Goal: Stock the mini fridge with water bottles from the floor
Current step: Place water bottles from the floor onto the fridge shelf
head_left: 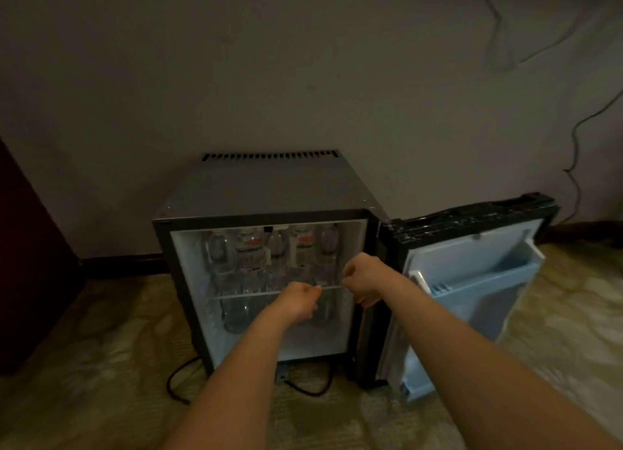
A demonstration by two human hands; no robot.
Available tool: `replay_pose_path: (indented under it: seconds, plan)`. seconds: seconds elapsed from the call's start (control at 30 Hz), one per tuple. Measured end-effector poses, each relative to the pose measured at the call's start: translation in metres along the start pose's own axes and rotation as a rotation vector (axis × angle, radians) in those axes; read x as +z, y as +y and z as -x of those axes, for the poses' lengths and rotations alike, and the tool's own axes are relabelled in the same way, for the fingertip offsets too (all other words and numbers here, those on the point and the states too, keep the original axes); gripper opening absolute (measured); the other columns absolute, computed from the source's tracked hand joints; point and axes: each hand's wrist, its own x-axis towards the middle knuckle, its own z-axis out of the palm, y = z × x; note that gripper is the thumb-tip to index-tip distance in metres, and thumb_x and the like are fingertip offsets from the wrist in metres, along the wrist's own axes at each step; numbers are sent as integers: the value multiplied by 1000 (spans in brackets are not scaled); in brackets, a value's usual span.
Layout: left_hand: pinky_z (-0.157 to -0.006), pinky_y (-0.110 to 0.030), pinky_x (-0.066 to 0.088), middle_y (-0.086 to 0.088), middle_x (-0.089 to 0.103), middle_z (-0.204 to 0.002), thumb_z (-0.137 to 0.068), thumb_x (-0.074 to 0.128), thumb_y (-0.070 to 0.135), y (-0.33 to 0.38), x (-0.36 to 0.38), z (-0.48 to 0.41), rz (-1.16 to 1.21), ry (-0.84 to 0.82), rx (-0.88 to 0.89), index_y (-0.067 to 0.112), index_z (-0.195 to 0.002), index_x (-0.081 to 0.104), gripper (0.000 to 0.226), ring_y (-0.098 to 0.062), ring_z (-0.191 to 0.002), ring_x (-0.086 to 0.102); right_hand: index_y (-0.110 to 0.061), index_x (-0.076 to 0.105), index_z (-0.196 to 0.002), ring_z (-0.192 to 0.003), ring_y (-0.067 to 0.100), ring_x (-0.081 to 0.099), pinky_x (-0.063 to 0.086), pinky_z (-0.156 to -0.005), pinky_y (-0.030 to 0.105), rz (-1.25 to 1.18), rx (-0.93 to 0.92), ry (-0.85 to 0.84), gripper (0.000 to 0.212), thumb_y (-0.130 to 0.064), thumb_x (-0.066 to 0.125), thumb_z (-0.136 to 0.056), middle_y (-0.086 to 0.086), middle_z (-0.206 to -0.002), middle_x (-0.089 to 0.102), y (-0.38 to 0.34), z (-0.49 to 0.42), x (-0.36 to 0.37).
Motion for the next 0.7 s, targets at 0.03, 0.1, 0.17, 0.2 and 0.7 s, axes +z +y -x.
replay_pose_path:
  seconds: [0.03, 0.1, 0.17, 0.2, 0.7]
  plan:
    - [-55, -23, 35, 3, 50, -74, -101, 34, 30, 3, 3, 12, -26, -7, 17, 15, -94, 54, 26, -9, -65, 48, -2, 63, -111, -95, 35, 68, 59, -80, 42, -5, 2, 3, 25, -12, 49, -93, 20, -104, 62, 4, 13, -7]
    - [-56, -23, 35, 1, 52, -79, -100, 35, 31, 13, 9, 37, -91, -26, 58, 15, -87, 54, 28, -10, -67, 49, -2, 61, -112, -89, 32, 68, 59, -76, 41, -26, -10, 19, 25, -11, 48, -94, 20, -102, 61, 17, 43, -23]
    - [-59, -23, 36, -5, 54, -91, -100, 35, 31, 23, 16, 62, -145, -55, 111, 14, -90, 53, 27, -15, -77, 53, -3, 60, -114, -85, 29, 66, 57, -74, 38, -33, 8, 39, 25, -12, 48, -94, 19, -102, 60, 33, 73, -40]
    - [-60, -22, 36, -7, 54, -97, -100, 35, 31, 26, 15, 70, -169, -62, 136, 13, -95, 52, 25, -18, -84, 54, -2, 59, -116, -87, 28, 66, 56, -75, 38, -23, 13, 48, 26, -13, 48, -94, 19, -105, 61, 37, 79, -46]
    - [-91, -31, 44, -8, 58, -107, -97, 43, 31, 87, 233, 195, -546, -410, 506, 7, -109, 62, 32, -20, -100, 56, -6, 56, -121, -80, 21, 63, 48, -57, 24, -184, 258, 256, 30, -16, 52, -93, 15, -97, 63, 269, 282, -84]
